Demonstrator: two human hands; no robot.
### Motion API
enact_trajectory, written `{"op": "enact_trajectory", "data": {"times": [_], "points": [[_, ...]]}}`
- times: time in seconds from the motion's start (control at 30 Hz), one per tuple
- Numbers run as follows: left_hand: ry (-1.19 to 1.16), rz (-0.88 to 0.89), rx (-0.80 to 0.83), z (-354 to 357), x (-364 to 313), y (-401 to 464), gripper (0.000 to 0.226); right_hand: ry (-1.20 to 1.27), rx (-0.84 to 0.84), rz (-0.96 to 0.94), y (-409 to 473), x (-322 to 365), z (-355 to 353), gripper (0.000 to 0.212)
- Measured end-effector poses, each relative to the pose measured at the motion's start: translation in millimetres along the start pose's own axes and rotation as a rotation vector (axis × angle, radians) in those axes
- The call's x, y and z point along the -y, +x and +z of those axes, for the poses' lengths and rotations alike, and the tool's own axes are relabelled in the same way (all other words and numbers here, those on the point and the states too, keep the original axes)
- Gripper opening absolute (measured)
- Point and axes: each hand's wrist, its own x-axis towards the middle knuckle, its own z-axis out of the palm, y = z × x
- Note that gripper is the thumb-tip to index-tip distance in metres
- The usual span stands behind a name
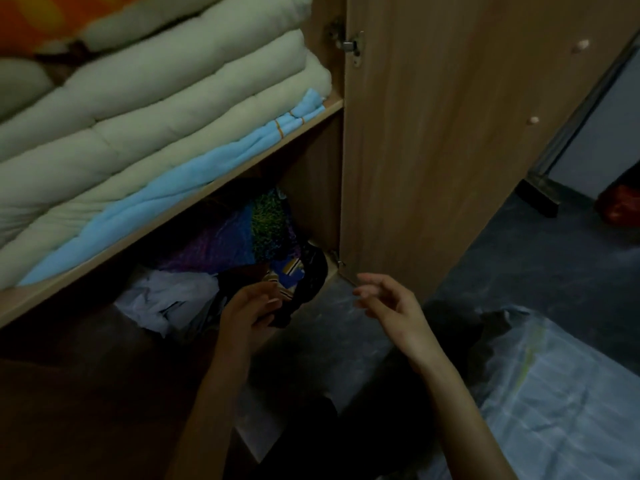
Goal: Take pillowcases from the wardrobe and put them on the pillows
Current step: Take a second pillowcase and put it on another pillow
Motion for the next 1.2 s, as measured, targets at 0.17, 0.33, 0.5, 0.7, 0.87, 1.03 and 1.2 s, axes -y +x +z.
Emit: {"op": "enact_trajectory", "data": {"times": [0.17,0.33,0.5,0.7,0.87,1.03,1.2], "points": [[-0.067,-0.004,-0.117,-18,-2,45,0.025,-0.073,0.19,-0.023,70,10,32,0.024],[-0.116,-0.003,-0.201,-30,-10,97,0.025,-0.139,0.304,-0.016,146,21,60,0.022],[-0.171,0.001,-0.277,-30,-17,136,0.027,-0.241,0.489,-0.007,199,34,73,0.026],[-0.161,0.023,-0.342,-11,-29,172,0.025,-0.337,0.564,-0.02,254,46,73,0.031],[-0.181,0.011,-0.357,-2,-32,199,0.019,-0.399,0.586,0.002,295,42,68,0.031],[-0.225,0.02,-0.414,6,-25,222,0.022,-0.39,0.62,0.048,330,21,67,0.031],[-0.251,0.055,-0.424,14,15,258,0.023,-0.389,0.652,0.064,371,-27,69,0.036]]}}
